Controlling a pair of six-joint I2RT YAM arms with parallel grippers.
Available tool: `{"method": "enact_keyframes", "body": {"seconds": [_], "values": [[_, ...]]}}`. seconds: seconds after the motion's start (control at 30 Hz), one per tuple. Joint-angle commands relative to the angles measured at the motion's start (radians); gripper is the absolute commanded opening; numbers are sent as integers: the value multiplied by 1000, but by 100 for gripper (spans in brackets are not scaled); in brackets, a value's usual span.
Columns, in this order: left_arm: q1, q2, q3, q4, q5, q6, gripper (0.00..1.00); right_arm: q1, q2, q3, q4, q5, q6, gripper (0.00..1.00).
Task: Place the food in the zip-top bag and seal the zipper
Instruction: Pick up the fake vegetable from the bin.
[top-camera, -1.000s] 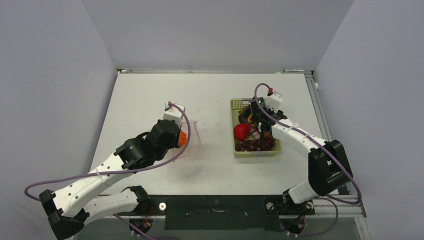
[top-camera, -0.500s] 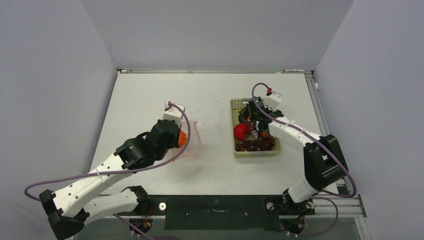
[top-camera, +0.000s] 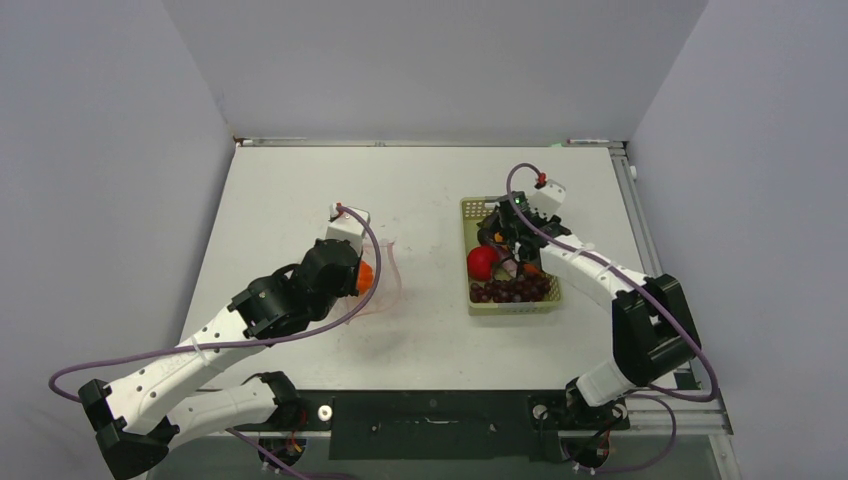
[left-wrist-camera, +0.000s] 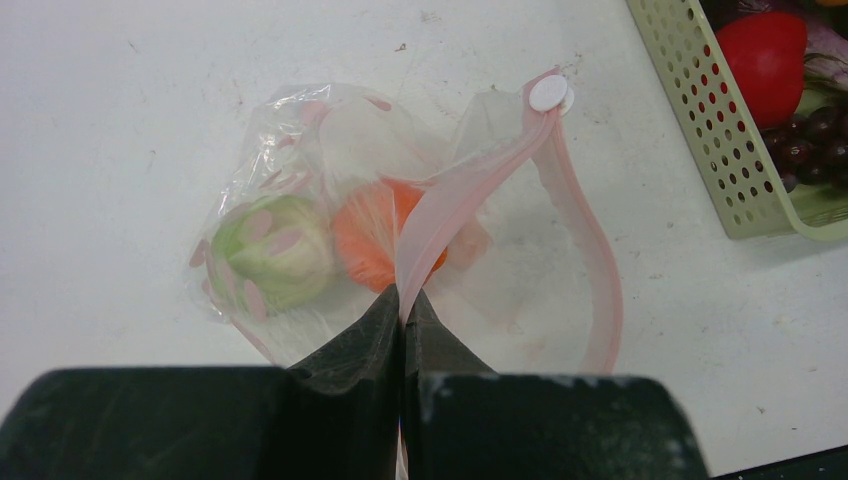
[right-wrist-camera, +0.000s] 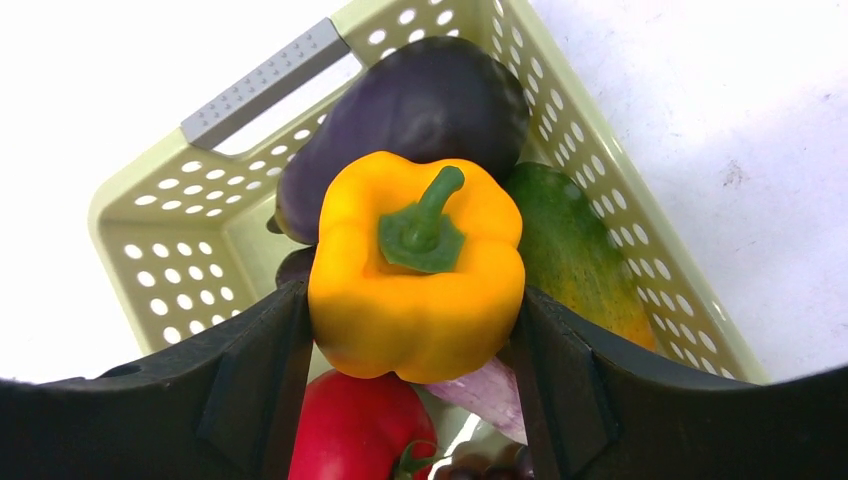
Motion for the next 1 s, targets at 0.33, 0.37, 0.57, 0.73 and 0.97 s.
{"method": "enact_keyframes", "body": {"seconds": [0.33, 0.37, 0.57, 0.73, 0.97], "values": [[6, -20, 9, 30, 0, 4, 0, 74, -218, 9, 59, -89, -145, 34], [6, -21, 9, 29, -1, 4, 0, 85, -226, 4, 73, -106, -158, 34], [6, -24, 8, 29, -3, 3, 0, 166, -295, -20, 141, -213, -253, 34], [6, -27, 8, 28, -2, 1, 0, 211, -366, -40, 197, -360, -323, 34], [6, -29, 8, 28, -2, 0, 0, 283, -433, -57, 241, -530, -395, 34]]}}
